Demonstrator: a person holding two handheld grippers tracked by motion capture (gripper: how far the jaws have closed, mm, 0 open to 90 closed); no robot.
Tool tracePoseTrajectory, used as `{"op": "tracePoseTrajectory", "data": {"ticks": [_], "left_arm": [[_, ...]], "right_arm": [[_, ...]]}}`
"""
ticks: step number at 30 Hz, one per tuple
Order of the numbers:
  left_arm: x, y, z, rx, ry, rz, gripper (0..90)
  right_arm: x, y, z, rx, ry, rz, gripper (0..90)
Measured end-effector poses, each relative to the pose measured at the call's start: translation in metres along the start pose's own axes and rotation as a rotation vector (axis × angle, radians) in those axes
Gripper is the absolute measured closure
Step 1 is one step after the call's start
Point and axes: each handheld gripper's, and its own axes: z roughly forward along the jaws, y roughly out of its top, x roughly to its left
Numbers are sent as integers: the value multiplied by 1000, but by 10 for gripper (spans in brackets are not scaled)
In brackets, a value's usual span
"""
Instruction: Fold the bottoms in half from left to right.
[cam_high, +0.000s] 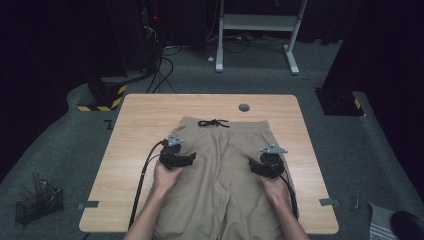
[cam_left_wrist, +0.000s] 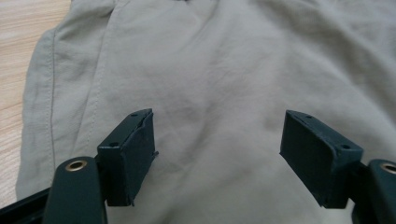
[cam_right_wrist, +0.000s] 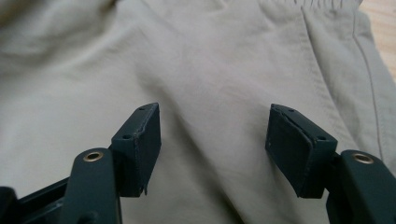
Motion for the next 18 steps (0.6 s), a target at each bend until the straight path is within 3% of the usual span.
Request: {"op": "tracePoseTrajectory", "data": {"ticks": [3, 7, 9, 18], "left_arm": [[-1, -3, 5, 11, 17, 11, 285], [-4, -8, 12, 42, 34, 48, 284], [-5, -11, 13, 24, 47, 67, 282], [-10, -16, 8, 25, 71, 75, 274]], "right_arm": [[3, -3, 5, 21, -11, -24, 356], [1, -5, 6, 2, 2, 1, 352], [1, -5, 6, 2, 2, 1, 352], [2, -5, 6, 2, 0, 2, 352]]}}
